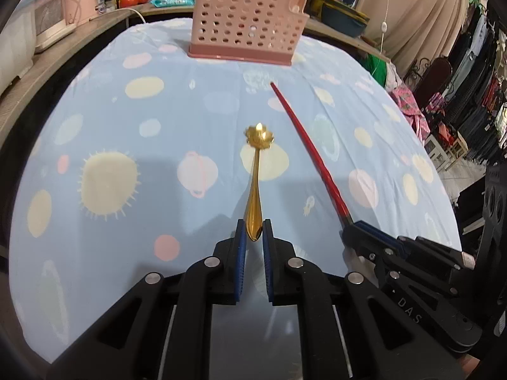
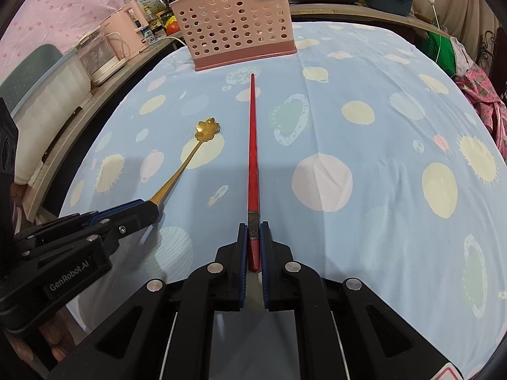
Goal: Organize utensils
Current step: 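Grasp the red chopstick with the right tool while the left tool grasps the gold spoon's handle, then lift the spoon and chopstick and carry both over the pink holder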
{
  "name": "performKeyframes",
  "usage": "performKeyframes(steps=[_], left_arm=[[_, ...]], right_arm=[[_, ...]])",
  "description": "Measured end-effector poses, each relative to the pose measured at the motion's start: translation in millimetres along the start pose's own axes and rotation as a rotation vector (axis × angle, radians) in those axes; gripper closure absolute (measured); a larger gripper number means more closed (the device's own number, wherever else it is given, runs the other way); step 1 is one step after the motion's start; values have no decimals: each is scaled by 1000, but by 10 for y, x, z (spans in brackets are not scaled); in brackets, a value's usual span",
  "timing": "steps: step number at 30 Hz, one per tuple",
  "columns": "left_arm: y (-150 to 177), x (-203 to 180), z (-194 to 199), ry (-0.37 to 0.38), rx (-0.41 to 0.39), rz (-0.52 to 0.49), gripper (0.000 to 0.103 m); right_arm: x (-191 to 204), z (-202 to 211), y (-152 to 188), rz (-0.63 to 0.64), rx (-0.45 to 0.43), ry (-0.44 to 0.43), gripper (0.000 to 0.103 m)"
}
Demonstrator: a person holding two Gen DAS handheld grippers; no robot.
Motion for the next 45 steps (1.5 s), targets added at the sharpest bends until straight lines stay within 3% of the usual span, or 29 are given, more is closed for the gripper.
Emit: performKeyframes(steps=[15,17,18,34,45], left_arm=[[-204,54,526,-4,-125,17,94],[-226,62,563,-1,-134,15,95],[-235,65,577,0,-138,13,101],[-411,89,734,-8,-183,-7,103],[-733,43,1166,-26,-286,-34,103]], right_arm=[[-38,487,-55,-15,-89,-49,96],[-49,534,-71,-20,-95,-60,96],[-52,555,-81,-21,-99,-65,96],[-38,806,-247,-16,-143,-97,96],[-48,1352,-592,-2,-281,-105,96]])
Point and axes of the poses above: each gripper's, at about its wrist camera, not at the fingertips, and z roughly against the way its jaws point, x to its left, y to its underside, the point moved 1 cm from there along -z, roughly the way its jaws point, and after that the axes turned 15 degrees about x, right-handed, at the moved point
